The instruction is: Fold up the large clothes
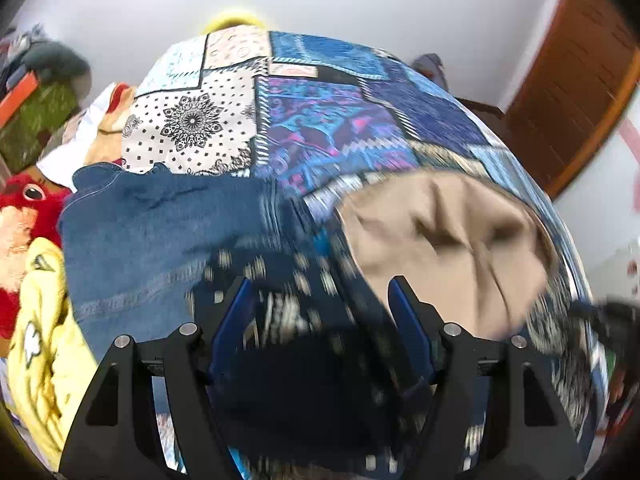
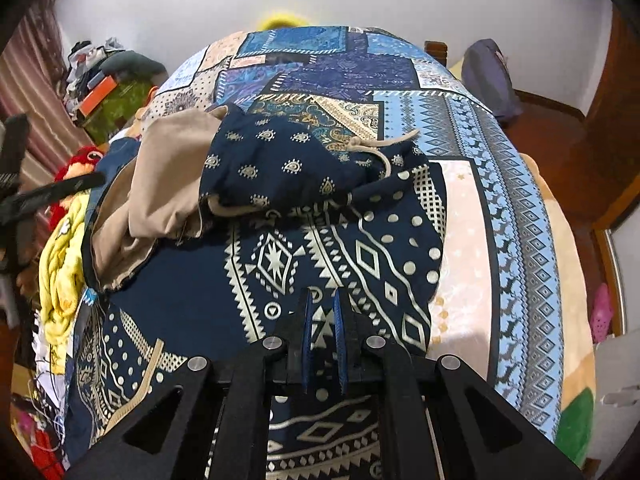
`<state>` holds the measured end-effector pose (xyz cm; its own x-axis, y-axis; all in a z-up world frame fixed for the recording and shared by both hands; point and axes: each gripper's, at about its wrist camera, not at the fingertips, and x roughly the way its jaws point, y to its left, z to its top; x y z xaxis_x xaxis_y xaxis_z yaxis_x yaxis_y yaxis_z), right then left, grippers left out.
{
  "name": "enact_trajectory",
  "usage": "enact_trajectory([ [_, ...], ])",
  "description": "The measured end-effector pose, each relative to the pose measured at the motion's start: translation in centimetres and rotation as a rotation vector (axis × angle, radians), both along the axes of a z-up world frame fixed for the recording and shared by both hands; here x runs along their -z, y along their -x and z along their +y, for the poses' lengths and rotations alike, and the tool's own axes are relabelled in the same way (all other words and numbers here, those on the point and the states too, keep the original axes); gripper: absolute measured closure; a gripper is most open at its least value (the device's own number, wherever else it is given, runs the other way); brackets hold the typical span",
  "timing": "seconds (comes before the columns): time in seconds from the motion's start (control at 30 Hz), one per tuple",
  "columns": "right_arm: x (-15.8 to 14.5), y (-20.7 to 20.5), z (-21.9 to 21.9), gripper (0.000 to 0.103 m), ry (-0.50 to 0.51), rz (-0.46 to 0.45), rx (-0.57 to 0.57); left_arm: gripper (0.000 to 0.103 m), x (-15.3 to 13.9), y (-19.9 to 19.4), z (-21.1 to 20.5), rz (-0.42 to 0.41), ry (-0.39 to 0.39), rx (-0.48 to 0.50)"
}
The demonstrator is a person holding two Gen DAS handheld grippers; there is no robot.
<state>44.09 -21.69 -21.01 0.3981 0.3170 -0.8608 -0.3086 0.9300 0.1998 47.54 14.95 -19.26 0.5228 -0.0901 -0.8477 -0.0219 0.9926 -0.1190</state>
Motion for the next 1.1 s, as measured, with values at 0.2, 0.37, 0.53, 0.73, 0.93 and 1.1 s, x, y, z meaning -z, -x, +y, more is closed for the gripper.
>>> enact_trajectory([
  [0.2, 1.0, -0.9, 0.7, 0.096, -0.014, 0.015, -0.024, 0.048, 3.1, -5.7, 0.9, 0.044, 0.101, -0.044],
  [0.37, 1.4, -1.3, 1.0, 0.096, -0.019, 0.02, -0.039, 0.092, 5.4, -8.1, 0.1, 0.131, 0.264, -0.022],
  [0.53, 0.6, -0.6, 0.9, 0.096, -0.023, 0.008, -0.043, 0.093, 2.1, -6.6, -2.9, 0.028, 0.117, 0.014],
  [0.73, -1.9, 1.6, 0.6, 0.096, 0.012, -0.025, -0.051, 0.093, -5.6, -0.4, -8.9, -0.155, -0.04, 0.197],
  [0.93, -5.3, 5.0, -0.6, 0.096, -0.053, -0.052, -0.025, 0.093, -9.9, 6.2, -14.4, -0.228, -0.064, 0.334],
  [1.1, -7.7, 7.8, -1.6, 0.096, -0.051, -0.094, -0.009, 0.093, -9.3, 12.0, -18.0, -0.239, -0.083, 0.472],
])
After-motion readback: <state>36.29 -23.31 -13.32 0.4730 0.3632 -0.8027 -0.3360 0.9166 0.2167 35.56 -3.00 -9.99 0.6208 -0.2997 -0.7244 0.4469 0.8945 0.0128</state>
